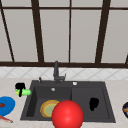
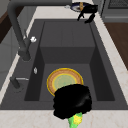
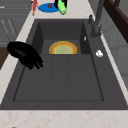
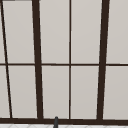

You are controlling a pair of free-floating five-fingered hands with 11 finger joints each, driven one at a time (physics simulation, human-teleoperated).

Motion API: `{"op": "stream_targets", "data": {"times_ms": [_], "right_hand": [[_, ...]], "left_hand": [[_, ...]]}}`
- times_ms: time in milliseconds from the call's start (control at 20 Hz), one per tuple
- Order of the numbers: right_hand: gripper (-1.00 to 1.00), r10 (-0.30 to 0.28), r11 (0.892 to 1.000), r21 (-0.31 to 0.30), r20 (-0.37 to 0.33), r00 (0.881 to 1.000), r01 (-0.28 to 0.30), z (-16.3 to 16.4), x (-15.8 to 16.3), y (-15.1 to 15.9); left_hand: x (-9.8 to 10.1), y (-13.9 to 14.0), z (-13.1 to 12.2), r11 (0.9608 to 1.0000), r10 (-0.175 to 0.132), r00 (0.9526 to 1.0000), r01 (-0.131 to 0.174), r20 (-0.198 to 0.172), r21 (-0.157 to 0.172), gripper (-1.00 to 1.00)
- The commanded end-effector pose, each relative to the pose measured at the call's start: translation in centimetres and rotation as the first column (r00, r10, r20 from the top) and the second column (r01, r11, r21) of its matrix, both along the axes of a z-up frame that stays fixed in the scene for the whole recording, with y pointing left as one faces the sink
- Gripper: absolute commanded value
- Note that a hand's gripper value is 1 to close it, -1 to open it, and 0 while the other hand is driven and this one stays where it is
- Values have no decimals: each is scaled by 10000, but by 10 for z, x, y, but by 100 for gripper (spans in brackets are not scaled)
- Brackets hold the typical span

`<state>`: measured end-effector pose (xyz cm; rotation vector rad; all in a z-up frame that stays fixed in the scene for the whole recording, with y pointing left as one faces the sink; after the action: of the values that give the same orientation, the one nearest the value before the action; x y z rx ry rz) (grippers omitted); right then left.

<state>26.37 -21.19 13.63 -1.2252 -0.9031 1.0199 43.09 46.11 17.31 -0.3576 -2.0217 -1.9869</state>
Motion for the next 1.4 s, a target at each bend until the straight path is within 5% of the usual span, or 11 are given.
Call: {"op": "stream_targets", "data": {"times_ms": [0,650,1050,1250,1350], "right_hand": [[0,0,10000,0,0,10000,0,0,0,0],[0,0,10000,0,0,10000,0,0,0,0],[0,0,10000,0,0,10000,0,0,0,0],[0,0,10000,0,0,10000,0,0,0,0],[0,0,10000,0,0,10000,0,0,0,0]], "left_hand": [[0,31,3,9999,-18,10000,18,-14,-150,100],[3,136,-13,9997,-70,10000,70,-25,-215,100],[8,187,-47,9983,-581,9983,580,-36,-96,100],[25,202,-65,9978,-366,9993,366,-3,-560,100],[27,206,-70,9938,-423,9991,426,56,-1027,100]]}}
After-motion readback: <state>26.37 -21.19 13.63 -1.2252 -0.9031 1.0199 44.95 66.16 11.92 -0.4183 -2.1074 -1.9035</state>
